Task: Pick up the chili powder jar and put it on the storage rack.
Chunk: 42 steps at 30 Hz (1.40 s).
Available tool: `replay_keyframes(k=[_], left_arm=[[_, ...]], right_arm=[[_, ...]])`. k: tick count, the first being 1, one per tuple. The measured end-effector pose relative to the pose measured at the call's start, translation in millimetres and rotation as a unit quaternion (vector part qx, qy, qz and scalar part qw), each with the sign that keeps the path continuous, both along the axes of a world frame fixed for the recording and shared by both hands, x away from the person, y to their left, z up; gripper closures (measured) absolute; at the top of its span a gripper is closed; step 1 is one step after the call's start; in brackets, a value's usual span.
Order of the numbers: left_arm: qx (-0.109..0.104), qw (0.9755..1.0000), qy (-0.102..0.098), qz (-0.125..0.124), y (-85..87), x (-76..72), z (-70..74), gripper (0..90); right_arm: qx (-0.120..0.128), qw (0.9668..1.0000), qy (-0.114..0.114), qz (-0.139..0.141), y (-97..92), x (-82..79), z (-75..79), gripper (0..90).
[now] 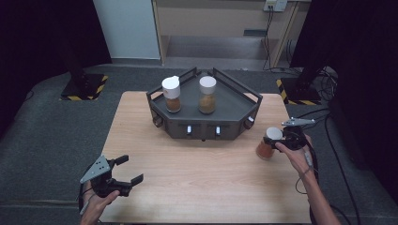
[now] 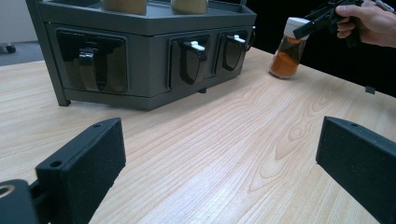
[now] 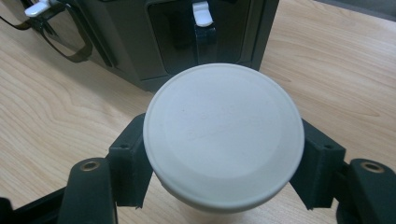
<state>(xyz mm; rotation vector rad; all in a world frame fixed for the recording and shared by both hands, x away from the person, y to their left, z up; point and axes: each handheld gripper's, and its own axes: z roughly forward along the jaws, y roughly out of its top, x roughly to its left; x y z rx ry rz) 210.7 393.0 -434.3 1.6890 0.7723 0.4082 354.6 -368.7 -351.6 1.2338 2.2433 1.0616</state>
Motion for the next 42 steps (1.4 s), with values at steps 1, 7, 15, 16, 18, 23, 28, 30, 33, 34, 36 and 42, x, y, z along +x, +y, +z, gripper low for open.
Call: replay_keyframes(k=[1, 7, 15, 16, 18, 23, 28, 30, 33, 34, 36, 42], left_arm=[[0.0, 1.0, 0.0, 0.0, 0.0, 0.0, 0.0, 0.1], [-0.001, 1.0, 0.0, 0.0, 0.1, 0.2, -0.2, 0.1], [-0.001, 1.0, 0.0, 0.0, 0.0, 0.4, -0.4, 0.1], [-0.001, 1.0, 0.0, 0.0, 0.1, 0.4, -0.4, 0.1], [-0.001, 1.0, 0.0, 0.001, -0.1, 0.3, -0.4, 0.1], [0.0, 1.0, 0.001, 0.001, -0.3, 0.3, -0.2, 0.1], [0.0, 1.0, 0.001, 0.001, -0.2, 0.4, -0.4, 0.1], [-0.001, 1.0, 0.001, 0.001, -0.2, 0.3, -0.3, 0.1], [-0.001, 1.0, 0.001, 0.0, 0.0, 0.3, -0.3, 0.1], [-0.001, 1.0, 0.001, 0.0, 0.0, 0.3, -0.3, 0.1], [-0.001, 1.0, 0.001, 0.0, 0.1, 0.5, -0.4, 0.1], [-0.001, 1.0, 0.001, 0.0, 0.0, 0.7, -0.5, 0.1]], right_arm=[[0.0, 1.0, -0.001, 0.0, -0.1, -0.3, -0.3, 33.6], [0.001, 1.0, -0.006, -0.005, 0.2, -2.7, -1.9, 33.9], [-0.008, 0.9999, -0.011, 0.001, 0.1, -3.5, 0.7, 33.9], [-0.007, 0.9999, -0.013, 0.002, -0.6, -4.3, 1.5, 33.9], [-0.003, 0.9998, -0.015, 0.007, -3.8, -4.4, 4.4, 33.9], [0.0, 0.9996, -0.014, 0.026, -7.5, -2.8, 15.7, 33.9], [-0.013, 0.9981, -0.009, 0.059, -3.4, 1.9, 30.8, 33.9], [-0.016, 0.9972, -0.007, 0.073, -2.0, 4.3, 37.4, 33.9], [-0.011, 0.9956, -0.006, 0.093, -2.4, 7.8, 45.3, 33.9], [-0.008, 0.9948, -0.005, 0.101, -2.4, 9.8, 48.9, 33.9], [-0.01, 0.9932, -0.004, 0.116, -1.5, 12.8, 55.0, 33.9], [-0.017, 0.9887, -0.001, 0.149, 4.9, 20.3, 71.9, 33.9]])
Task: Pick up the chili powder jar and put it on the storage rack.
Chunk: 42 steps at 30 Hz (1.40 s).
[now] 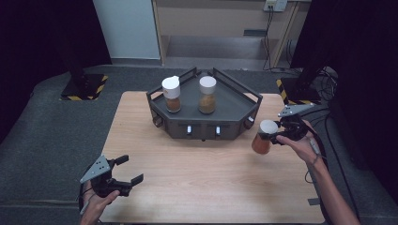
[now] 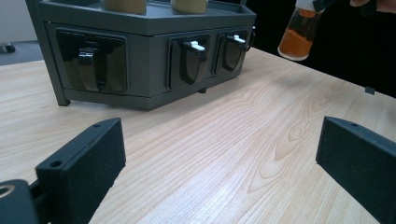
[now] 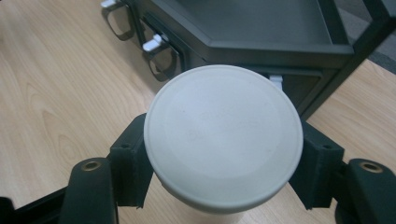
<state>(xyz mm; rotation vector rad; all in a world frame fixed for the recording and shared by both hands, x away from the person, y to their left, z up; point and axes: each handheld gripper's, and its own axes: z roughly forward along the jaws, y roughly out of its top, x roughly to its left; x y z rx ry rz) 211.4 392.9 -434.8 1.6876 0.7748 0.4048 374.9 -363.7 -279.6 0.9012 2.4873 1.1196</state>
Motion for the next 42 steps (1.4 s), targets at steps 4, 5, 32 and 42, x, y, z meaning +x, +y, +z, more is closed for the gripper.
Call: replay_keyframes(k=[4, 5, 32, 42], left_arm=[[-0.002, 1.0, 0.001, 0.001, 0.4, 0.1, -0.4, 0.1], [-0.003, 1.0, 0.002, 0.001, 0.6, 0.0, -0.5, 0.1], [-0.006, 1.0, 0.003, 0.002, 1.6, 0.1, -1.1, 0.1], [-0.009, 1.0, 0.004, 0.003, 2.1, 0.0, -1.5, 0.1]], right_arm=[[0.0, 0.9998, 0.004, 0.018, 4.4, 7.1, 9.7, 33.9], [0.001, 0.9997, 0.005, 0.022, 5.3, 8.6, 11.7, 33.9], [-0.011, 0.997, 0.001, 0.076, 35.2, 33.6, 71.0, 33.9], [-0.014, 0.9965, -0.001, 0.083, 44.5, 41.0, 85.7, 33.9]])
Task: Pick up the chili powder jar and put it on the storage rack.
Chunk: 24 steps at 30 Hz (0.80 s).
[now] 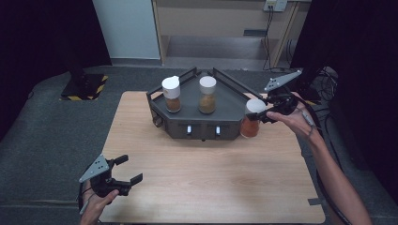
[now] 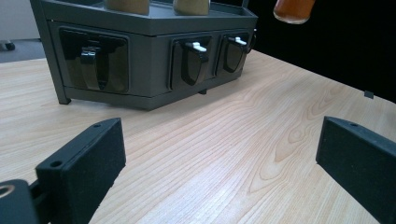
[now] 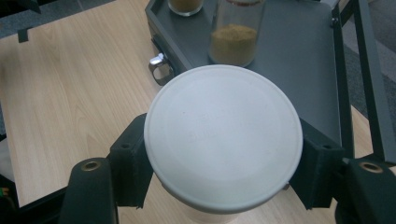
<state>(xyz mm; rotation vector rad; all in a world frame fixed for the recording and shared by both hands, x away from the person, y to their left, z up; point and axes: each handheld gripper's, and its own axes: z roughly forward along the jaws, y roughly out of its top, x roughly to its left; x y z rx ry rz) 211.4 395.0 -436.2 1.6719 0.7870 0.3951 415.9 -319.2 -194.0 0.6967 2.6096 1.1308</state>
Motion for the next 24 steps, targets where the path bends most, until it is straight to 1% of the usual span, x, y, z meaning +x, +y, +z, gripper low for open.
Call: replay_keyframes(k=[11, 15, 24], left_arm=[[0.001, 1.0, 0.0, 0.0, 0.0, -0.3, 0.3, 0.1], [0.001, 1.0, 0.0, 0.0, 0.2, -0.2, 0.3, 0.1], [0.0, 1.0, 0.0, -0.001, 0.4, -0.3, 0.2, 0.1]], right_arm=[[-0.002, 1.0, -0.001, -0.006, 10.9, 10.2, 13.1, 33.9], [-0.001, 0.9999, -0.001, -0.015, 15.1, 15.3, 16.6, 33.9], [-0.004, 0.9993, -0.008, -0.036, 27.3, 27.6, 22.3, 33.9]])
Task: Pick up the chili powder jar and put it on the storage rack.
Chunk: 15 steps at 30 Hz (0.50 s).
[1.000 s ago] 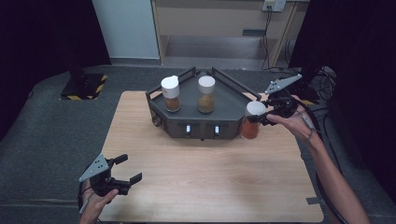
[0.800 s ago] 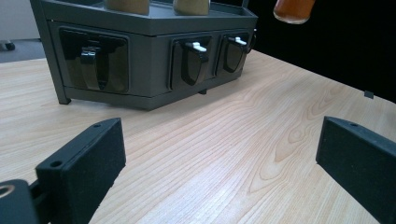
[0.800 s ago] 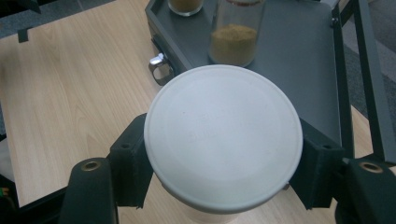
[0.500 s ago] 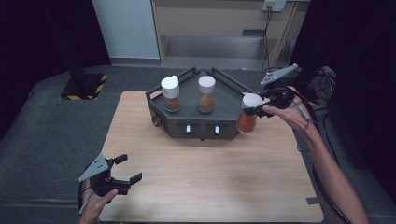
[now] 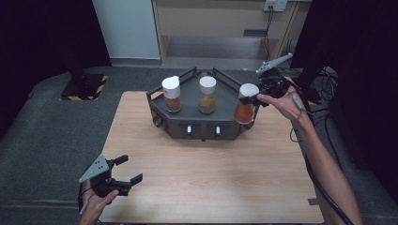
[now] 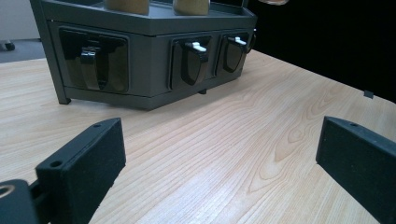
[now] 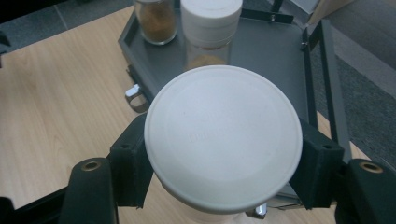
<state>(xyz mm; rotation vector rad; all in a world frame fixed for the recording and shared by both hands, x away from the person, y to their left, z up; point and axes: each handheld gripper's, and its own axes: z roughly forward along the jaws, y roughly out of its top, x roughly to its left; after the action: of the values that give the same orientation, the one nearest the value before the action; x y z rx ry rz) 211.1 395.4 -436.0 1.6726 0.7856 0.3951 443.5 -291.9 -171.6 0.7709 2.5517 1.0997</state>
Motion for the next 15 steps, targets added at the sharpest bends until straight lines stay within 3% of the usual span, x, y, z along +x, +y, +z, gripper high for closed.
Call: replay_keyframes(k=[15], left_arm=[[-0.002, 1.0, 0.0, -0.001, 0.6, 0.3, -0.5, 0.1]], right_arm=[[0.004, 0.998, -0.001, -0.063, 14.7, 19.6, -1.9, 33.9]])
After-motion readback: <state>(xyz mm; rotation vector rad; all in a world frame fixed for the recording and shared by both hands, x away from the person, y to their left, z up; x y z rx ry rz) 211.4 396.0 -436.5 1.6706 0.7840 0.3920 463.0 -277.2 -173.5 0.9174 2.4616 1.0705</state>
